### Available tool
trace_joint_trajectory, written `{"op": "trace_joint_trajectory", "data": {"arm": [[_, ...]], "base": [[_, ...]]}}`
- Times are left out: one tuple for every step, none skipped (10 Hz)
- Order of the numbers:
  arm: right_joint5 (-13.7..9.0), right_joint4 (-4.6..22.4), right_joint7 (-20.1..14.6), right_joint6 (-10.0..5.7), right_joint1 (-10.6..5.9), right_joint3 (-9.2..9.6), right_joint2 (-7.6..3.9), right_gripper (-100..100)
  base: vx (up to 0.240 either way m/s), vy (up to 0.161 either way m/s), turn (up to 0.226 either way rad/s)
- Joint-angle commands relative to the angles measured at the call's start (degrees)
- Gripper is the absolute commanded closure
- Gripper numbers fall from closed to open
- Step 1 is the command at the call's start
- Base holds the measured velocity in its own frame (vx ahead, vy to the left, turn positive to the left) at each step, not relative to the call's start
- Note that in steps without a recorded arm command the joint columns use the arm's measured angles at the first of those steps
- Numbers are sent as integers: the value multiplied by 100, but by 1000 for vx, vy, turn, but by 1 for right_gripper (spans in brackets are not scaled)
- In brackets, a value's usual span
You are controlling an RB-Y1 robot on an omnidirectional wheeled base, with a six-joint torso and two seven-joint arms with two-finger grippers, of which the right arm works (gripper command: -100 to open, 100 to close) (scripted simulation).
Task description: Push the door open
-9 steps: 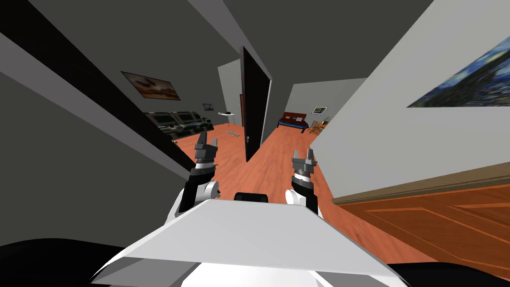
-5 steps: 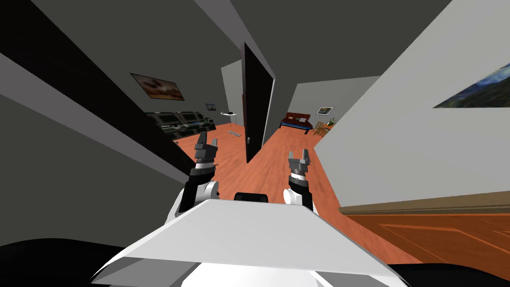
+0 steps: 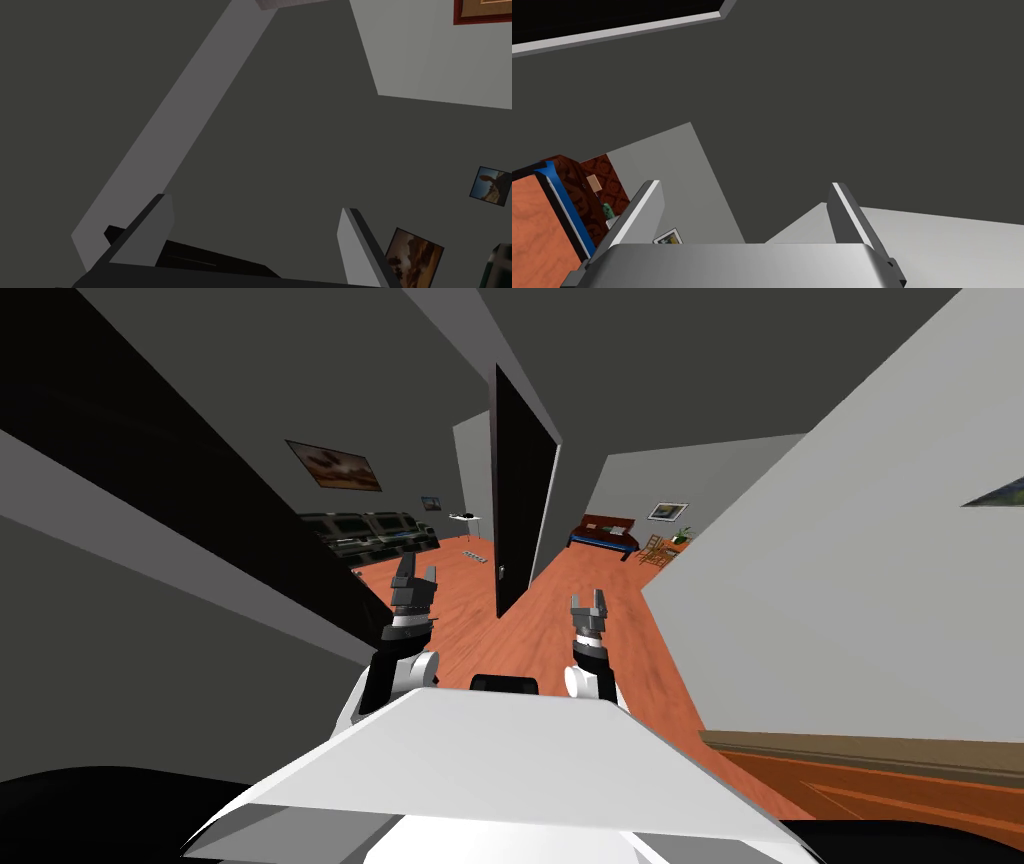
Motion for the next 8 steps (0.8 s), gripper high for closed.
{"op": "trace_joint_trajectory", "data": {"arm": [[16, 164, 6, -46, -36, 65, -35, -100], [29, 359, 13, -75, -111, 121, -79, -100], [37, 470, 17, -91, -154, 153, -99, -100], [44, 582, 21, -108, -197, 186, -120, -100], [59, 805, 30, -141, -282, 250, -161, -100], [66, 917, 34, -157, -325, 283, -181, -100], [74, 1040, 38, -176, -373, 318, -198, -100], [82, 1163, 43, -194, -420, 354, -216, -100]], "base": [[103, -34, 89], [121, -17, 139], [140, -39, 118], [122, -56, 80], [140, -48, 149], [129, -59, 141], [100, -63, 114], [86, -51, 91]]}}
